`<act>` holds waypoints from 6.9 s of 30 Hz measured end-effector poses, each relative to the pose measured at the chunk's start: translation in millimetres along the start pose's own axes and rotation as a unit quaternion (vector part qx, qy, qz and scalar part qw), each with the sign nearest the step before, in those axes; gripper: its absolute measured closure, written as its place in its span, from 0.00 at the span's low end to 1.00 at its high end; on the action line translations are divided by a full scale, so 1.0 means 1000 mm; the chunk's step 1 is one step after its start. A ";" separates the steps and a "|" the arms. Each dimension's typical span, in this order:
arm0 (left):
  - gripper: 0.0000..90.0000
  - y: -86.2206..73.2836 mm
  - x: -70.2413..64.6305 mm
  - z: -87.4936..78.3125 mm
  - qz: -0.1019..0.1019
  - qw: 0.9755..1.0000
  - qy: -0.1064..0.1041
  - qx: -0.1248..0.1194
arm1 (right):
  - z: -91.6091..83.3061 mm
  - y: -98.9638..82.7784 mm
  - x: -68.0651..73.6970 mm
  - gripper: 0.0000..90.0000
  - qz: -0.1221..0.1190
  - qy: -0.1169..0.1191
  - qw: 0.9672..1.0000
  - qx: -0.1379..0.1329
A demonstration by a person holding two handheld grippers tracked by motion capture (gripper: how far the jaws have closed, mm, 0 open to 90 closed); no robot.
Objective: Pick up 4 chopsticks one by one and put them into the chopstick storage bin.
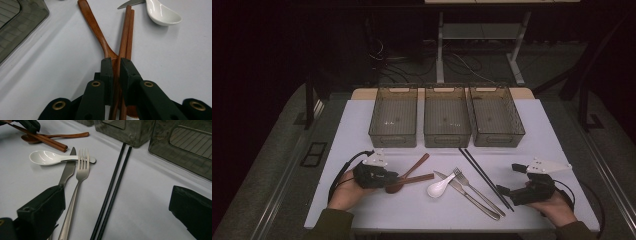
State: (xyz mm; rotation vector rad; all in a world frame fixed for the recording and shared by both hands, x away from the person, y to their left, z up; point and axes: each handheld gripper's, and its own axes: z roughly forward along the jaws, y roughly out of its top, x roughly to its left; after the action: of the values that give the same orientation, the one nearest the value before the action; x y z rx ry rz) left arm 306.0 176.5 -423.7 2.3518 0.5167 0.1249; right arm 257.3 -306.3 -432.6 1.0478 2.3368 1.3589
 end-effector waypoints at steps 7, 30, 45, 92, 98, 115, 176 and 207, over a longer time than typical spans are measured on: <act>0.89 0.001 -0.001 -0.002 0.000 1.000 -0.003 -0.009 | 0.000 0.000 0.000 0.01 0.000 0.000 1.000 0.001; 0.90 0.001 0.001 0.006 0.000 1.000 -0.005 0.005 | 0.000 0.000 0.000 0.01 -0.001 0.000 1.000 0.001; 0.89 0.001 0.003 0.010 0.001 1.000 -0.010 0.008 | 0.001 0.000 0.000 0.01 -0.002 0.001 1.000 0.002; 0.93 0.017 0.008 0.011 0.040 0.999 0.003 0.020 | 0.001 -0.001 0.000 0.01 0.001 0.002 1.000 0.002; 0.93 0.021 0.009 0.012 0.044 0.999 0.005 0.017 | 0.002 -0.001 0.000 0.01 0.000 0.002 1.000 0.005; 0.93 0.027 0.009 0.005 0.048 0.999 0.022 0.008 | 0.003 -0.001 0.000 0.01 0.002 0.002 1.000 0.005; 0.93 0.063 0.044 -0.018 -0.099 0.993 0.044 -0.042 | 0.005 -0.002 0.001 0.01 0.025 -0.008 1.000 -0.007; 0.93 0.111 0.089 -0.023 -0.117 0.987 0.087 -0.074 | 0.003 -0.002 -0.001 0.01 0.026 -0.012 1.000 -0.011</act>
State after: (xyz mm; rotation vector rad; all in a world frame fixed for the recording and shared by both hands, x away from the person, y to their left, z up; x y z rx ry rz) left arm 418.7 152.7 -336.9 2.1299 0.8360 0.2525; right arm 258.3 -305.3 -436.0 1.1198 2.2873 1.3811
